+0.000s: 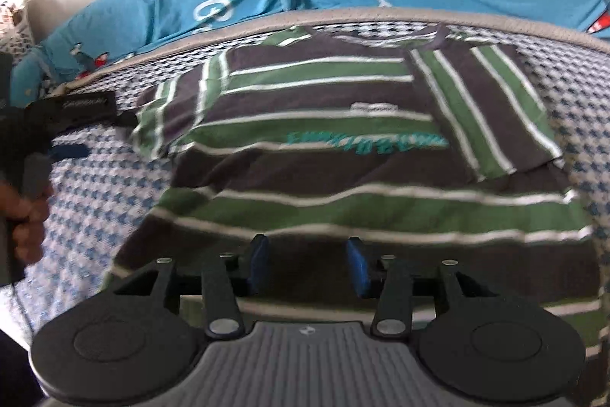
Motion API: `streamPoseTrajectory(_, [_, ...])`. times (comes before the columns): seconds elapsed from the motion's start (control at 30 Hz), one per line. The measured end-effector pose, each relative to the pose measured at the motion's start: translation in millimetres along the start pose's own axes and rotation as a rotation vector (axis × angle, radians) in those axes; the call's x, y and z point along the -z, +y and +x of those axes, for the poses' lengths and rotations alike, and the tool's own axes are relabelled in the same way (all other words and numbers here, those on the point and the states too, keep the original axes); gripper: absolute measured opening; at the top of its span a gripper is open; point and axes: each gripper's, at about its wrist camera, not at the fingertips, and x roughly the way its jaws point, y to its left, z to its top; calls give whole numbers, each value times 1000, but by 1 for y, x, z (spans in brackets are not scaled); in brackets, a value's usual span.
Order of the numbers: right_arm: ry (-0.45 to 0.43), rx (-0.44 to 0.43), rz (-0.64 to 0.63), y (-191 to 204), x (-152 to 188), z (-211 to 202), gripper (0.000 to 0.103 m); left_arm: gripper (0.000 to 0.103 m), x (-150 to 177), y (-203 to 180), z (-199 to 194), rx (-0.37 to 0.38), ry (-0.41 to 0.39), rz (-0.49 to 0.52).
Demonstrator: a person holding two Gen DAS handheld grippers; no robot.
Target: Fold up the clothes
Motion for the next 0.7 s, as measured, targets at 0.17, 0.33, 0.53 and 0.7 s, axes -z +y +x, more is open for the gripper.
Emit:
streamPoseTrajectory(0.17, [2, -22, -42, 10, 8, -1, 44, 80, -11, 20, 13, 32, 11, -84])
streamPoseTrajectory(0.33, [5, -16, -52, 15, 6, 3, 44, 80, -14, 13, 24, 58, -9, -41])
streamPoseTrajectory(0.53, [3, -21, -58, 21, 4, 9, 45, 75, -15, -15, 27, 170, 21, -18])
streamPoseTrajectory(0.7, [2, -25, -60, 22, 3, 11, 45, 34, -8, -36, 29, 210, 28, 7])
